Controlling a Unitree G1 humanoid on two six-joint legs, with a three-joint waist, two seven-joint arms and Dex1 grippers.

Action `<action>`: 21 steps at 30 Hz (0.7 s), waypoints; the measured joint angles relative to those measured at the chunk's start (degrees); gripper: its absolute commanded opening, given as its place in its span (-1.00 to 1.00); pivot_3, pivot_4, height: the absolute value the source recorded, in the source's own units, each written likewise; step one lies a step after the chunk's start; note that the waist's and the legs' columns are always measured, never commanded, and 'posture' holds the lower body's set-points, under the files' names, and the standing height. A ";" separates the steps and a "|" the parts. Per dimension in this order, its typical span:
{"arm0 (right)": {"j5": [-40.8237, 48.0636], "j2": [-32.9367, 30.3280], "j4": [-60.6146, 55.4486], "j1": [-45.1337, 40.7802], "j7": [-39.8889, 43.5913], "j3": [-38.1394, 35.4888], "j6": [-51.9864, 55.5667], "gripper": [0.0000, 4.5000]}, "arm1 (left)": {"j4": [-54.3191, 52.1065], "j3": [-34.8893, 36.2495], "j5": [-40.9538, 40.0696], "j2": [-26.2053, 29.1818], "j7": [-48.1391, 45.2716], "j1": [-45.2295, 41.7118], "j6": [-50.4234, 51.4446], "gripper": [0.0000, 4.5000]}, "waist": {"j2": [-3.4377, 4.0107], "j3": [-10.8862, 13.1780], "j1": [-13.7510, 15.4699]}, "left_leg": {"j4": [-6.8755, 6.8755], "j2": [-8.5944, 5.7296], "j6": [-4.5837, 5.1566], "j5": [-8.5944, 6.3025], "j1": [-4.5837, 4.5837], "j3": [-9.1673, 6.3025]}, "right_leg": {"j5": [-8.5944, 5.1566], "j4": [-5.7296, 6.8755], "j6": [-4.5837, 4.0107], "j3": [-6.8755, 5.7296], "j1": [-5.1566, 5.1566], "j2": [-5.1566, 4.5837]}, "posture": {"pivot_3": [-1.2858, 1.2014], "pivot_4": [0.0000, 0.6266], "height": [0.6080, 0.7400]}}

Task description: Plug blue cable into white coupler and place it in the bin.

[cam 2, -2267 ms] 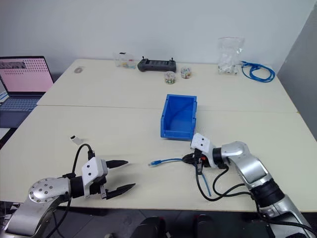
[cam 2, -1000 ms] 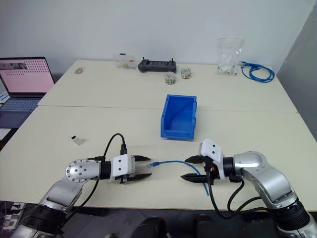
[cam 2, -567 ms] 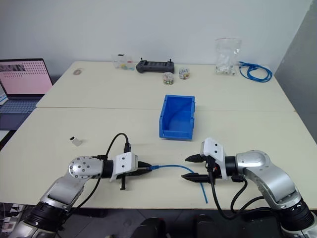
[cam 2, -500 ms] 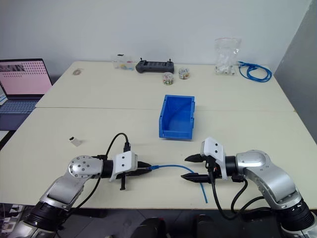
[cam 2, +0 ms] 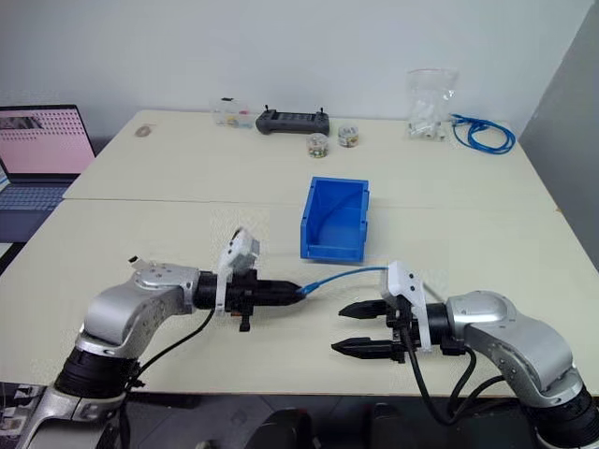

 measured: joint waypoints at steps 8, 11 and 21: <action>8.55 6.57 1.57 -0.30 -9.01 -5.35 5.40 0.32 | -0.77 8.57 -17.92 -1.30 1.57 -2.55 16.91 -0.90 | -0.03 0.04 -0.09 | 0.01 -0.01 -0.02 0.01 0.01 -0.01 | 0.00 0.02 -0.01 0.03 -0.01 -0.01 | 0.03 -0.52 1.00; 11.08 8.53 3.13 -1.37 -11.68 -6.73 6.74 0.32 | -0.88 10.44 -22.94 -2.60 4.14 -2.51 21.35 -0.90 | -0.04 0.04 -0.02 | 0.00 -0.01 -0.02 0.01 0.00 -0.01 | 0.00 0.01 -0.01 0.03 -0.01 -0.01 | 0.03 -0.52 1.00; 22.84 15.09 5.47 -5.35 -20.39 -9.87 9.56 0.32 | -1.09 16.51 -37.29 -7.32 16.06 -2.23 29.33 -0.90 | -0.03 0.04 -0.01 | 0.00 -0.01 -0.02 0.01 0.01 0.00 | 0.07 0.02 -0.12 0.07 -0.03 -0.02 | 0.03 -0.52 1.00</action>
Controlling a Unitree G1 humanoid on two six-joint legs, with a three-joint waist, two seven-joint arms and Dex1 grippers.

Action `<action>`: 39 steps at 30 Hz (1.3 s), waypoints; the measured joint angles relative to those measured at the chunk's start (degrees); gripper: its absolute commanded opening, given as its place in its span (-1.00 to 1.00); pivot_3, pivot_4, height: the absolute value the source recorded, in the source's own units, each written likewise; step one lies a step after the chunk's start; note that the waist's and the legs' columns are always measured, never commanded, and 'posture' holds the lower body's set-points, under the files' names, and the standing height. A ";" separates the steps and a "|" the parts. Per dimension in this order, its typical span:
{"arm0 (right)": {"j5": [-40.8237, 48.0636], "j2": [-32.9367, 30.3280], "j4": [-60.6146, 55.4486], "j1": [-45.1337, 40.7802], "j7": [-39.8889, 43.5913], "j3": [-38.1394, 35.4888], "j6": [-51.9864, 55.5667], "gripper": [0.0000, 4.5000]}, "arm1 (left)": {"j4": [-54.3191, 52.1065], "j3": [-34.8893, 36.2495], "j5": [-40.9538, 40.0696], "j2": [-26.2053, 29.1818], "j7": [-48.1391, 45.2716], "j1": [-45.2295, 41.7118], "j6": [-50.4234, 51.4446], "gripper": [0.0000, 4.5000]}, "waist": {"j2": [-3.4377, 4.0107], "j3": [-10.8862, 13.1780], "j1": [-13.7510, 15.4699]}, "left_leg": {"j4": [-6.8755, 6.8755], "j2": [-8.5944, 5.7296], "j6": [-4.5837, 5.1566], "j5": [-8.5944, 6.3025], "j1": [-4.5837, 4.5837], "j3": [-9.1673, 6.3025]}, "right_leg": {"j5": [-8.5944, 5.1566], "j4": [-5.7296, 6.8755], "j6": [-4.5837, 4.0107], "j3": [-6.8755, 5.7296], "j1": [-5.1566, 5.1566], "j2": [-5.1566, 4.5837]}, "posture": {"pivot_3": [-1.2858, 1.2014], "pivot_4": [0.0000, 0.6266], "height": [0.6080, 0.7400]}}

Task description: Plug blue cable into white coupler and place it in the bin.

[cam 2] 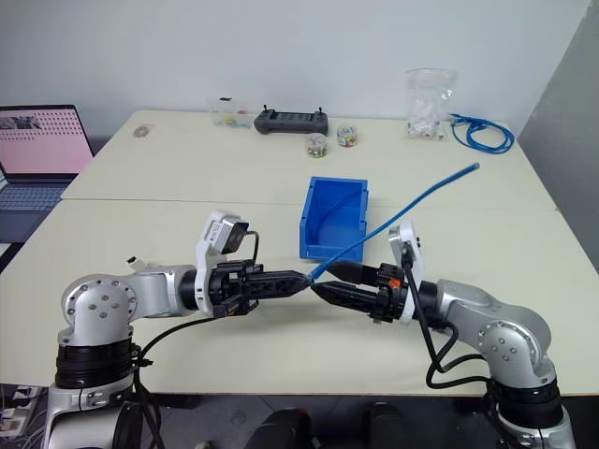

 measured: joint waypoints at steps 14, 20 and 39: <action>12.17 0.54 1.24 -1.83 -6.52 -1.09 2.00 0.10 | 0.78 1.24 -9.65 -0.49 9.74 0.65 0.79 -0.90 | 0.00 0.00 -0.02 | -0.01 0.00 0.00 0.00 0.00 0.05 | 0.02 0.00 -0.04 0.03 -0.01 0.00 | 0.03 -0.52 1.00; 12.18 0.64 1.94 -2.12 -6.71 0.60 2.00 -0.51 | 0.73 1.04 -11.90 -0.33 11.34 0.78 0.62 -0.90 | 0.00 0.00 -0.02 | -0.01 -0.01 0.00 0.00 0.00 0.06 | 0.00 -0.01 -0.01 0.04 -0.01 0.00 | 0.03 -0.52 1.00; 18.96 -1.58 4.71 -3.65 -7.61 0.83 4.35 -0.92 | -1.01 -2.08 -12.30 3.16 8.11 2.15 -3.07 -0.90 | 0.01 0.01 -0.02 | -0.04 0.00 0.01 0.00 -0.02 0.12 | -0.02 -0.03 0.01 0.08 -0.04 -0.01 | 0.03 -0.52 1.00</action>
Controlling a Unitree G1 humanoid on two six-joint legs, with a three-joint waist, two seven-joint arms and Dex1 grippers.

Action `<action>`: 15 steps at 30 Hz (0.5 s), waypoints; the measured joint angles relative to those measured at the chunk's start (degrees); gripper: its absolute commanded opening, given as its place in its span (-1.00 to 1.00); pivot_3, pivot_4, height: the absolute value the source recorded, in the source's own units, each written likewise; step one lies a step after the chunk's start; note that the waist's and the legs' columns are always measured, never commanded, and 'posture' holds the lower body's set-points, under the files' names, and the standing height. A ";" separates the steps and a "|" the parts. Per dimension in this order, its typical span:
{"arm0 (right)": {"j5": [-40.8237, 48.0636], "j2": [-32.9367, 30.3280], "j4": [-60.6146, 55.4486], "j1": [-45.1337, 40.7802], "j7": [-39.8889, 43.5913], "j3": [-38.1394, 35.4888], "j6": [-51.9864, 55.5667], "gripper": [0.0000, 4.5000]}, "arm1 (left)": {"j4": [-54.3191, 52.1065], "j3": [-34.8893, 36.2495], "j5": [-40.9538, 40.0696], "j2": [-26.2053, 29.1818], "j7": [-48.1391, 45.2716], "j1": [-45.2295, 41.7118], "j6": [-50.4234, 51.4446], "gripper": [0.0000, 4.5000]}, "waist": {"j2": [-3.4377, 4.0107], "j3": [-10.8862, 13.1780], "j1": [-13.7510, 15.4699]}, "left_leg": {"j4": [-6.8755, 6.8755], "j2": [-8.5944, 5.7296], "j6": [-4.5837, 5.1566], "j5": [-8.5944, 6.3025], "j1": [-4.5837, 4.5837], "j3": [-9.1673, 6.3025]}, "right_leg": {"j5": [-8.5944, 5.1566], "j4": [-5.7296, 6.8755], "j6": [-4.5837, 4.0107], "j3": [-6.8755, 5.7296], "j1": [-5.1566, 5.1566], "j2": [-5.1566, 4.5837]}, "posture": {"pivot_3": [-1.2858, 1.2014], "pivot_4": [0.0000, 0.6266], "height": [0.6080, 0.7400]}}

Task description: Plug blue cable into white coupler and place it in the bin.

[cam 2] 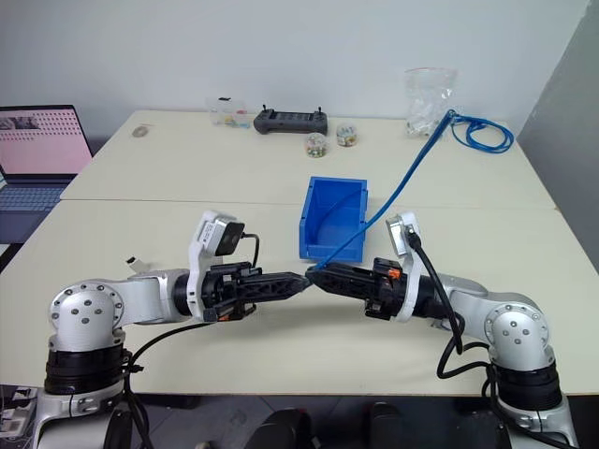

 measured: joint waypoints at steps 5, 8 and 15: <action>-0.26 -0.08 0.00 -0.06 0.00 0.24 -0.38 -0.92 | -0.07 -0.28 0.67 0.02 -0.35 0.51 -1.46 -0.41 | 0.00 0.00 0.00 | 0.00 0.00 0.00 0.00 0.00 -0.01 | -0.04 -0.01 0.08 0.00 0.00 0.00 | 0.03 -0.52 1.00; -0.41 -0.05 0.00 -0.54 0.01 0.55 -0.72 -0.93 | -0.19 -0.32 1.37 0.59 -0.67 0.52 -2.26 -0.17 | 0.00 0.00 -0.01 | -0.01 0.00 0.00 0.00 -0.01 0.00 | -0.05 -0.01 0.08 0.00 -0.01 0.00 | 0.03 -0.52 1.00; -3.70 0.19 -0.18 -0.70 1.06 1.98 -2.36 -0.93 | -5.48 -1.49 6.11 4.61 -4.94 3.76 -5.40 0.38 | 0.01 0.02 -0.01 | -0.03 0.01 0.00 0.00 -0.05 0.02 | -0.05 -0.05 0.07 0.02 -0.05 0.00 | 0.03 -0.52 1.00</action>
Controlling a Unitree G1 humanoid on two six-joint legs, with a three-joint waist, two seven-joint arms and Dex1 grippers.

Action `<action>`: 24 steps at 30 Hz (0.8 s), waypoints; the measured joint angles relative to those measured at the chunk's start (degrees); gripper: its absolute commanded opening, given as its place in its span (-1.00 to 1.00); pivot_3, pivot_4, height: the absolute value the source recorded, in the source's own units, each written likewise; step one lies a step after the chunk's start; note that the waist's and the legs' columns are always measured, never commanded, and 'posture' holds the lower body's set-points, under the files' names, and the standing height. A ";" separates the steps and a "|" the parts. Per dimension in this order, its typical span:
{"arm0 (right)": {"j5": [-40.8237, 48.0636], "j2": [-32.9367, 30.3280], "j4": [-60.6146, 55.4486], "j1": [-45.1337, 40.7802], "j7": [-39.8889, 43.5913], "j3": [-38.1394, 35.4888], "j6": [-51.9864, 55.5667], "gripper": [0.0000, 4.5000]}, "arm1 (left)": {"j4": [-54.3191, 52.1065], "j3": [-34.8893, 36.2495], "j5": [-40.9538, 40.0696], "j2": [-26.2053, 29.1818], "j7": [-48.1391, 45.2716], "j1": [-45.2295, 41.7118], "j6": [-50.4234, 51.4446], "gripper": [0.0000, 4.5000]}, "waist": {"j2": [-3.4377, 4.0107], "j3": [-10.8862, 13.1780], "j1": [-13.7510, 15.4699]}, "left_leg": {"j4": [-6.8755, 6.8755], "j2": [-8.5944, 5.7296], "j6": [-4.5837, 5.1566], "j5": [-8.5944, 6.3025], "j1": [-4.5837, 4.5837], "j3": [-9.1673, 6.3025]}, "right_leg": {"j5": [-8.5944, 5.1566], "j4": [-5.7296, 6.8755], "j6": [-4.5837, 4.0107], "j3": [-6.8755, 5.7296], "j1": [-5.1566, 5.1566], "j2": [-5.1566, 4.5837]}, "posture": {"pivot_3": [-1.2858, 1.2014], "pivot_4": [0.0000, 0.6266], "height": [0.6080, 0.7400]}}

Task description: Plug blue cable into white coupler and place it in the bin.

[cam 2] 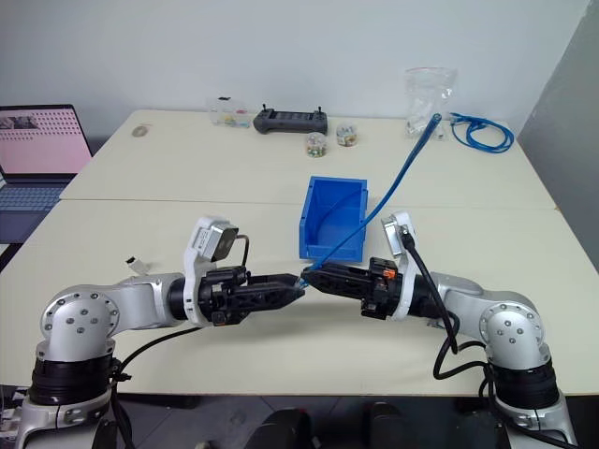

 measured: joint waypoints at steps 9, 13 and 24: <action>-8.26 1.27 2.51 -0.67 1.84 0.48 -3.95 -0.93 | -8.17 0.20 7.49 5.24 -5.41 5.97 -8.34 0.38 | 0.04 0.03 0.07 | -0.05 0.02 0.00 0.00 -0.05 0.02 | -0.02 -0.01 -0.04 0.02 -0.08 0.00 | 0.03 -0.52 1.00; -10.53 1.97 3.02 -1.17 2.39 0.59 -5.17 -0.93 | -12.22 0.16 15.25 5.81 -3.37 13.20 -14.54 0.38 | 0.09 0.06 0.00 | -0.09 0.04 0.00 0.00 -0.10 0.12 | 0.04 -0.02 -0.17 0.11 -0.18 -0.01 | 0.03 -0.52 1.00; -15.26 3.37 3.48 -0.14 4.69 2.40 -6.25 -0.93 | -9.28 6.69 55.46 -12.06 35.07 35.17 -38.05 1.00 | 0.07 0.10 0.65 | -0.09 0.08 0.02 -0.01 -0.21 0.04 | 0.06 -0.08 -0.03 0.00 -0.25 -0.03 | 0.03 -0.52 1.00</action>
